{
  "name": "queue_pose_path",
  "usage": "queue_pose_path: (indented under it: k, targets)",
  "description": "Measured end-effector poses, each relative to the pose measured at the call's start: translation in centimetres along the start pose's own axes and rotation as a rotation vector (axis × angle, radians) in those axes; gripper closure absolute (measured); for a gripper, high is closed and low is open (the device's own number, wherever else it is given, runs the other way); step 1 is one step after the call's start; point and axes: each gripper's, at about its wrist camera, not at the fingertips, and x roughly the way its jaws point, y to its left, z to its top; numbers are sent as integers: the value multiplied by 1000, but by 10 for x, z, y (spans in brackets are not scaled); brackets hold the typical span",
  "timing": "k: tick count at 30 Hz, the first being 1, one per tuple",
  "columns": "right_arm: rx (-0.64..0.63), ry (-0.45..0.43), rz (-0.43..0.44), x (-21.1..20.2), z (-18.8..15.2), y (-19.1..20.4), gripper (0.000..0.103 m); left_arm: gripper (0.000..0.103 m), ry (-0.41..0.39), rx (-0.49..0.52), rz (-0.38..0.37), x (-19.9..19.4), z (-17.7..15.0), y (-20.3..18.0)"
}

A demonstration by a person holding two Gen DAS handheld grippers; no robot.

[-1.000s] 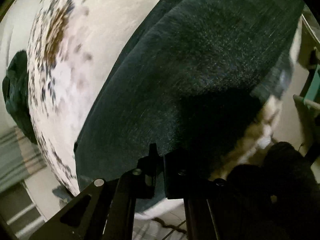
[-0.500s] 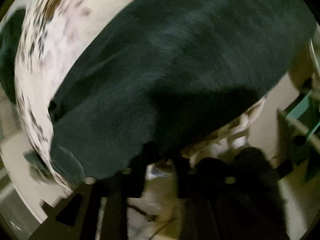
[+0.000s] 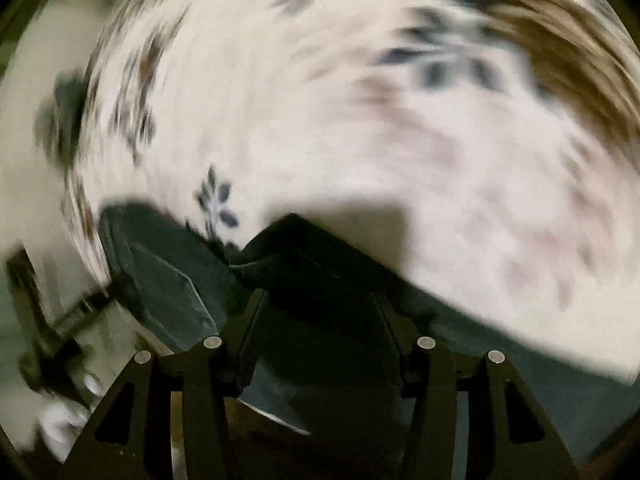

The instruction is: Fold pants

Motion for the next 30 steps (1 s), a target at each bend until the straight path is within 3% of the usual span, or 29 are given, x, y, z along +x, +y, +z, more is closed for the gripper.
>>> queue_pose_path:
  k: [3,4,5,6,11,15,16,19,21,22,23,27,28,29,30]
  targets:
    - [-123,66,-90,24,3,8,56,38,1,31,21,4,-3,1]
    - [-130,56,-110,25,3,5,72,38,0,39,22,4,-4,1]
    - [-124,44,-112,23,2,1,98,38,-1,45,24,7,-3,-6]
    - [-105,30,-88,18,1,-5,100,38,3,50,23,7,-3,-5]
    - [-53,-107,-59,-30,-8,-25,102,38,17,34,9,0,-11,6]
    - [-6,-241,-103,-76,-5,-40,103,38,22,13,21,-5,-14,23]
    - [21,-246,-76,-81,-3,-44,103,38,25,3,26,-4,-16,27]
    - [116,-151,195,-80,20,-58,101,38,40,-25,31,0,-16,42]
    - [111,-87,234,-68,27,-53,82,38,38,-34,37,-1,-17,49]
    - [101,-52,255,-60,30,-51,60,38,35,-38,41,-1,-15,50]
    - [94,-32,271,-54,33,-49,51,38,32,-38,43,-3,-15,52]
    - [78,92,269,2,34,-27,51,38,30,-27,59,-2,-18,52]
    - [84,104,254,15,36,-20,56,38,33,-22,60,-2,-18,53]
    - [80,101,231,28,34,-10,76,38,34,-17,62,1,-19,53]
    - [77,91,194,34,33,-5,82,38,39,-11,67,4,-19,50]
